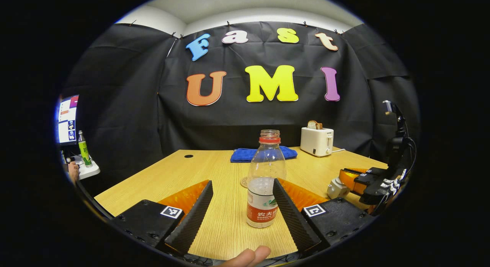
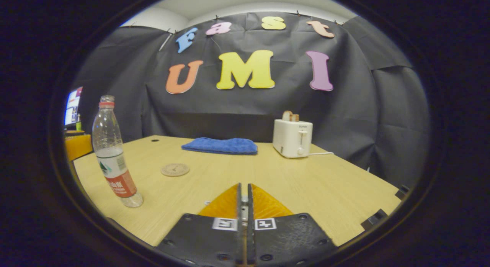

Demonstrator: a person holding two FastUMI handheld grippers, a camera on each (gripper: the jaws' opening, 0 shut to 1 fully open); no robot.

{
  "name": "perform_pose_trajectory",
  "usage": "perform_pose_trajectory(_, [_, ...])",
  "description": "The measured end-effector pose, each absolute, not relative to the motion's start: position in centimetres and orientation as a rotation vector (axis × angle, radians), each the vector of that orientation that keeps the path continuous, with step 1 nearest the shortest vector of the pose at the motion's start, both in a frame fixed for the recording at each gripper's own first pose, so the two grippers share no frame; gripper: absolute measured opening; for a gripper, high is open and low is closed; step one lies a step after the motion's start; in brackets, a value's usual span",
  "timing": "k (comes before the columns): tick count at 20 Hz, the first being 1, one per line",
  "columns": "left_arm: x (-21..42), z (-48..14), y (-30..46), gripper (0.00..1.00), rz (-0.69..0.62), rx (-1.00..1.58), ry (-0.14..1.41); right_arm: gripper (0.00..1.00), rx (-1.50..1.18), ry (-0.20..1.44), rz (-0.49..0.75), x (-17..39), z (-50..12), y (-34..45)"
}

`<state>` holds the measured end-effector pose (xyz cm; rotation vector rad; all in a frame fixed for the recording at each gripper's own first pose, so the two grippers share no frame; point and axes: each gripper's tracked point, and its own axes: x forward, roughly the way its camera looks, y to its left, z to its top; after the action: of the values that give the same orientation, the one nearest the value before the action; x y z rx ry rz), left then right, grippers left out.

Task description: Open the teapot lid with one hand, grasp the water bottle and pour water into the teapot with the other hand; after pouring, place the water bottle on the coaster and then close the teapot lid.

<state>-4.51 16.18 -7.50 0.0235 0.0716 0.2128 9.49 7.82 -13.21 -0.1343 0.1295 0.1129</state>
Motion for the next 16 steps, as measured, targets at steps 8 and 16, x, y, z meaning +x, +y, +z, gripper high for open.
perform_pose_trajectory(8, [-4.0, -8.5, 16.1, 0.99, 0.205, 0.003, 0.094, 0.01, -0.169, 0.1, 0.12, 8.8, -11.6, 8.8])
perform_pose_trajectory(16, [-2.6, -9.5, 14.3, 0.99, 0.145, -0.028, 0.099, 0.01, -0.208, 0.014, 0.106, 6.9, -8.0, 8.7])
